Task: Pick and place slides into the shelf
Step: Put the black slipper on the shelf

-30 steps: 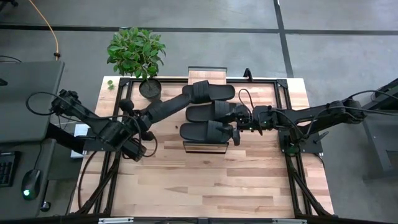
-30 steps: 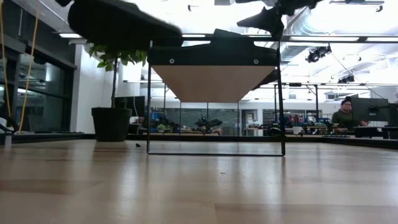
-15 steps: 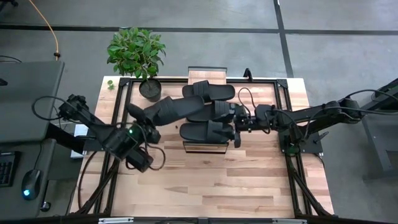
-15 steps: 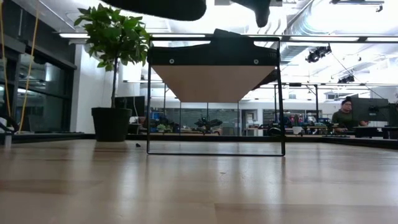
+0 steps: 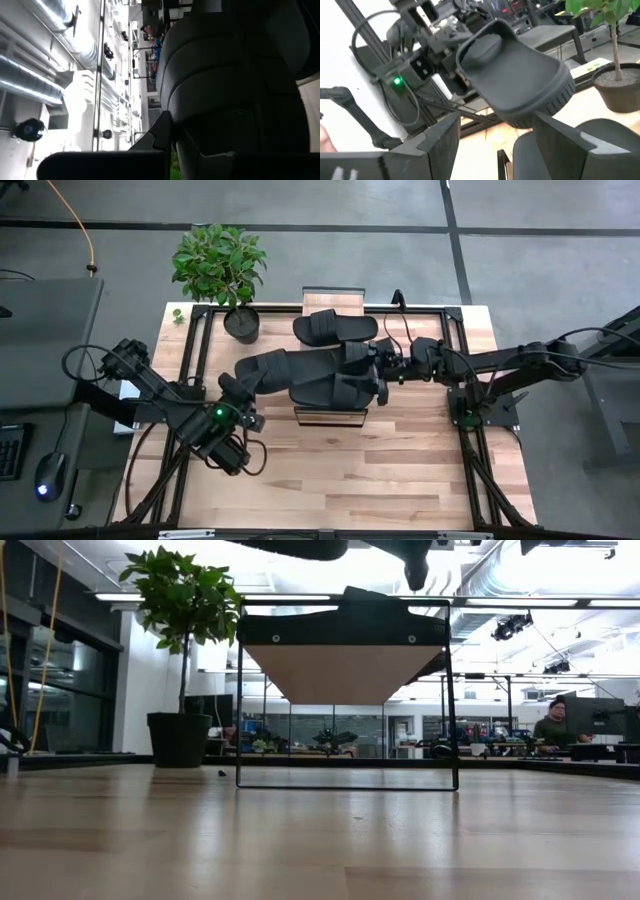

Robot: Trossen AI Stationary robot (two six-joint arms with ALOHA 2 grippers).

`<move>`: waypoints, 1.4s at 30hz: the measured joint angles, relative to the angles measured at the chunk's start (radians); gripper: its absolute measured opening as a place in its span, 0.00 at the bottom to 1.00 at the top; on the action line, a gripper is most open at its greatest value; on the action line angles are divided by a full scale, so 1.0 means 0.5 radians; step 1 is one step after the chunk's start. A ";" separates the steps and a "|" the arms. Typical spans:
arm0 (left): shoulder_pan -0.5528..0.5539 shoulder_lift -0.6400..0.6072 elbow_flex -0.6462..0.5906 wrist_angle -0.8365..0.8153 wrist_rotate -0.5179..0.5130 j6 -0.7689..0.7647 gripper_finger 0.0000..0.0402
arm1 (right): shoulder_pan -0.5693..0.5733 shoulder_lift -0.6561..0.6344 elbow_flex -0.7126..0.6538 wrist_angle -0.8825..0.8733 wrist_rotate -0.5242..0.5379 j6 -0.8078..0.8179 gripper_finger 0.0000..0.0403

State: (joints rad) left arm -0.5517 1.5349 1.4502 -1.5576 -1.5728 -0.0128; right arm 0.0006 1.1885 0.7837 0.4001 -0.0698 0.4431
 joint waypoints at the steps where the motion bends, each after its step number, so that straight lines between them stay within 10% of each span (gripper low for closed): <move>1: -0.002 0.000 0.000 0.001 -0.002 0.021 0.00 | -0.016 0.000 0.000 0.019 -0.022 0.014 0.59; 15: 0.003 0.000 0.015 0.563 0.006 0.828 0.00 | -0.162 0.002 0.000 -0.020 -0.106 0.161 0.59; 32: 0.002 -0.002 0.188 0.714 0.003 1.031 0.00 | -0.174 0.027 0.000 0.005 -0.126 0.221 0.59; 42: 0.001 -0.002 0.189 0.871 0.004 1.125 0.00 | -0.116 0.338 0.001 0.578 -0.331 0.324 0.59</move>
State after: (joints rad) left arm -0.5512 1.5337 1.5448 -1.1221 -1.5706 0.5497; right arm -0.0574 1.3575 0.7841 0.6889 -0.2351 0.6052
